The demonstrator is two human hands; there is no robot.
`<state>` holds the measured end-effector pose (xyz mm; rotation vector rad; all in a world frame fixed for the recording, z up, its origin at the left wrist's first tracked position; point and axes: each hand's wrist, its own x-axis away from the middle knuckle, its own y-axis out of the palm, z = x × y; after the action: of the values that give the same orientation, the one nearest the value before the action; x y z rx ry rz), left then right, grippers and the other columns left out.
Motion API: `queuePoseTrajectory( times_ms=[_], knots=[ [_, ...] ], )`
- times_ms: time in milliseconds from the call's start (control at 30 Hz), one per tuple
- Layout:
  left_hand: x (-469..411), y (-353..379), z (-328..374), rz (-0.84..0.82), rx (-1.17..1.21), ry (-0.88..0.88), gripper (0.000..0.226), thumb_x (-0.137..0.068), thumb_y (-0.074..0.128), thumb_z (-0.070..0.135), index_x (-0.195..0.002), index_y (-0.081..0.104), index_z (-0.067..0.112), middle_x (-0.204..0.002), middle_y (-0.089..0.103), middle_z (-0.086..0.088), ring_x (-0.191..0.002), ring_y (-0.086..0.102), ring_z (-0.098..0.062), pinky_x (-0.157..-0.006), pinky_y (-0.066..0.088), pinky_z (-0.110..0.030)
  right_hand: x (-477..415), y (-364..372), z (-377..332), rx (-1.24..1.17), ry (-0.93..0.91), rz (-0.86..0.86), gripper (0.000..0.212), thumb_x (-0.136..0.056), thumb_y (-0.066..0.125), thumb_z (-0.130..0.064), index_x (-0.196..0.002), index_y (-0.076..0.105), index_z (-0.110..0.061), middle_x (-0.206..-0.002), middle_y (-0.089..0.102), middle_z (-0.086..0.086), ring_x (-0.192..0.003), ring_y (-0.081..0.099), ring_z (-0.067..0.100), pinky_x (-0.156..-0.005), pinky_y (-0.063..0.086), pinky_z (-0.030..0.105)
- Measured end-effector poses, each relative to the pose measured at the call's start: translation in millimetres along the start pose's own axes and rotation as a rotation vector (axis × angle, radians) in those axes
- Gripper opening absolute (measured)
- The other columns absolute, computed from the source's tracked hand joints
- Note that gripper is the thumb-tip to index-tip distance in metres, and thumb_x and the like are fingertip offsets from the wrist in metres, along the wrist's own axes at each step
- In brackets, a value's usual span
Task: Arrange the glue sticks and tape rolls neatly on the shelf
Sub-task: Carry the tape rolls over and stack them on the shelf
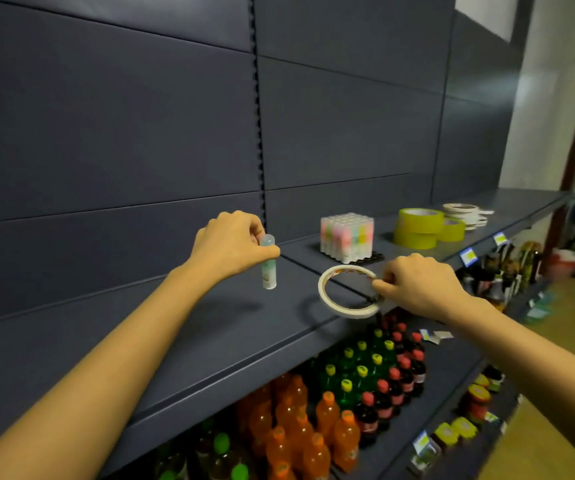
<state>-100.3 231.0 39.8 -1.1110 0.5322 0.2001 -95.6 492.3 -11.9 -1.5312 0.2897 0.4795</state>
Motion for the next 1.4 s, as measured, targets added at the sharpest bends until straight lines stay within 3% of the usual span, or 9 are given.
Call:
queuePoseTrajectory(
  times_ms=[67, 200, 367, 600, 767, 1067, 1200, 1300, 1400],
  knots=[
    [-11, 21, 26, -0.004, 0.004, 0.011, 0.016, -0.074, 0.065, 0.038, -0.075, 0.060, 0.022, -0.070, 0.062, 0.005, -0.070, 0.057, -0.018, -0.060, 0.040, -0.026, -3, 4, 33, 0.020, 0.000, 0.019, 0.035, -0.088, 0.052, -0.045, -0.081, 0.069, -0.016, -0.088, 0.066, 0.011, -0.088, 0.062, 0.033, -0.060, 0.036, 0.030],
    [-32, 59, 73, -0.007, 0.002, 0.015, 0.017, -0.072, 0.066, 0.038, -0.075, 0.060, 0.023, -0.074, 0.065, 0.003, -0.075, 0.059, -0.020, -0.066, 0.042, -0.028, -10, 13, 88, -0.030, 0.035, 0.040, 0.039, -0.087, 0.052, -0.046, -0.058, 0.050, -0.020, -0.088, 0.066, 0.011, -0.088, 0.061, 0.033, -0.058, 0.033, 0.029],
    [-59, 100, 115, -0.007, -0.036, 0.024, 0.017, -0.069, 0.066, 0.037, -0.073, 0.058, 0.023, -0.069, 0.061, 0.006, -0.072, 0.057, -0.019, -0.065, 0.041, -0.026, -21, 24, 140, -0.073, 0.073, 0.009, 0.036, -0.087, 0.050, -0.048, -0.081, 0.069, -0.018, -0.079, 0.060, 0.006, -0.075, 0.054, 0.027, -0.052, 0.029, 0.026],
    [-103, 153, 144, -0.003, -0.089, 0.032, 0.017, -0.069, 0.067, 0.035, -0.073, 0.055, 0.024, -0.080, 0.067, 0.003, -0.080, 0.061, -0.022, -0.065, 0.041, -0.027, -33, 41, 198, -0.115, 0.093, 0.005, 0.042, -0.089, 0.049, -0.049, -0.055, 0.045, -0.023, -0.061, 0.047, -0.002, -0.064, 0.046, 0.021, -0.045, 0.022, 0.024],
    [-135, 181, 149, 0.057, -0.149, 0.047, 0.017, -0.078, 0.062, 0.033, -0.091, 0.064, 0.022, -0.091, 0.070, 0.002, -0.089, 0.062, -0.023, -0.071, 0.042, -0.029, -55, 57, 231, -0.123, 0.083, -0.030, 0.041, -0.089, 0.048, -0.050, -0.057, 0.046, -0.024, -0.063, 0.048, -0.001, -0.072, 0.054, 0.027, -0.048, 0.027, 0.025],
    [-182, 216, 150, 0.072, -0.304, -0.037, 0.012, -0.079, 0.060, 0.034, -0.079, 0.061, 0.021, -0.082, 0.068, 0.001, -0.070, 0.054, -0.021, -0.062, 0.035, -0.026, -123, 81, 269, -0.164, -0.036, -0.016, 0.042, -0.088, 0.048, -0.048, -0.053, 0.041, -0.026, -0.060, 0.041, -0.006, -0.070, 0.045, 0.022, -0.053, 0.027, 0.029],
    [-197, 221, 160, 0.033, -0.469, -0.023, 0.015, -0.079, 0.059, 0.034, -0.081, 0.062, 0.019, -0.084, 0.065, 0.000, -0.070, 0.050, -0.022, -0.061, 0.033, -0.026, -148, 83, 278, -0.190, -0.126, 0.016, 0.036, -0.088, 0.048, -0.046, -0.060, 0.049, -0.024, -0.069, 0.051, -0.001, -0.071, 0.047, 0.022, -0.049, 0.026, 0.028],
    [-202, 231, 170, 0.038, -0.746, 0.047, 0.017, -0.088, 0.050, 0.030, -0.082, 0.059, 0.017, -0.085, 0.063, -0.001, -0.069, 0.047, -0.021, -0.051, 0.025, -0.025, -165, 85, 280, -0.214, -0.187, 0.066, 0.037, -0.088, 0.049, -0.046, -0.059, 0.049, -0.022, -0.070, 0.054, 0.002, -0.072, 0.048, 0.024, -0.051, 0.026, 0.030],
    [-203, 241, 171, -0.011, -0.911, 0.091, 0.022, -0.095, 0.040, 0.026, -0.087, 0.057, 0.014, -0.092, 0.056, 0.000, -0.081, 0.053, -0.021, -0.048, 0.022, -0.027, -183, 87, 284, -0.259, -0.211, 0.077, 0.035, -0.086, 0.050, -0.046, -0.059, 0.051, -0.023, -0.071, 0.055, 0.005, -0.078, 0.054, 0.030, -0.054, 0.028, 0.030]
  ],
)
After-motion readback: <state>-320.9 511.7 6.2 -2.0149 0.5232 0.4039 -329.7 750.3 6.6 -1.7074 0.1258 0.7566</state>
